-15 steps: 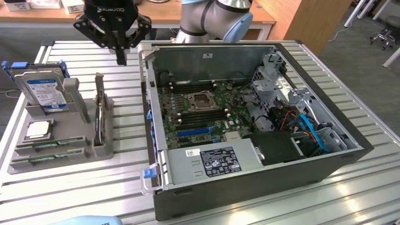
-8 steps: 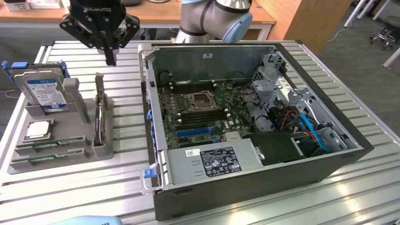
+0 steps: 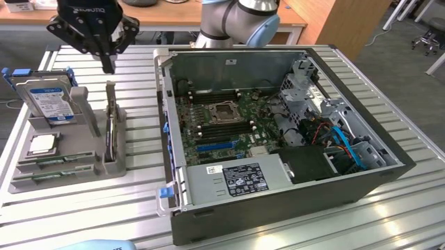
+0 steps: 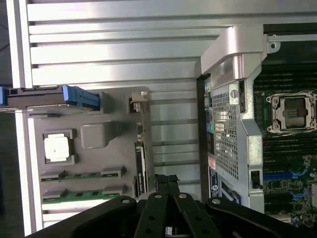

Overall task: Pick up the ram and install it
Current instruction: 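Reach for the ram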

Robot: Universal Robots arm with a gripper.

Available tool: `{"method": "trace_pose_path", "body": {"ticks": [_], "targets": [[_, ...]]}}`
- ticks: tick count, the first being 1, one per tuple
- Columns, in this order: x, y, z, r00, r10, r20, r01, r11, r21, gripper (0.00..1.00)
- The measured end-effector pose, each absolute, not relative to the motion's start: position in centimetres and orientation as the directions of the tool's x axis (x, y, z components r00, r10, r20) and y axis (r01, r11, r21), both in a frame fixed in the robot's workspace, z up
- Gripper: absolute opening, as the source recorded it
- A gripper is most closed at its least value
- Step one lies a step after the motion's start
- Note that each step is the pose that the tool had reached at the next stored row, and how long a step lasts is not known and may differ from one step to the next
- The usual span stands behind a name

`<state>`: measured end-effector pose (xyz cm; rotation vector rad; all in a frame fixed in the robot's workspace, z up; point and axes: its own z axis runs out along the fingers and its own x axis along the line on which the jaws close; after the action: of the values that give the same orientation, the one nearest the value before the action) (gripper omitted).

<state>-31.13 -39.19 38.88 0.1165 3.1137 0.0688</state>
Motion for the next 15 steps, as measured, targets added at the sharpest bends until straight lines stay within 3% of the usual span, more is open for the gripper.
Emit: {"method": "trace_pose_path", "body": {"ticks": [15], "targets": [[-35.5, -39.1, 38.8, -0.997, 0.075, -0.023, 0.074, 0.996, 0.045, 0.11]]}}
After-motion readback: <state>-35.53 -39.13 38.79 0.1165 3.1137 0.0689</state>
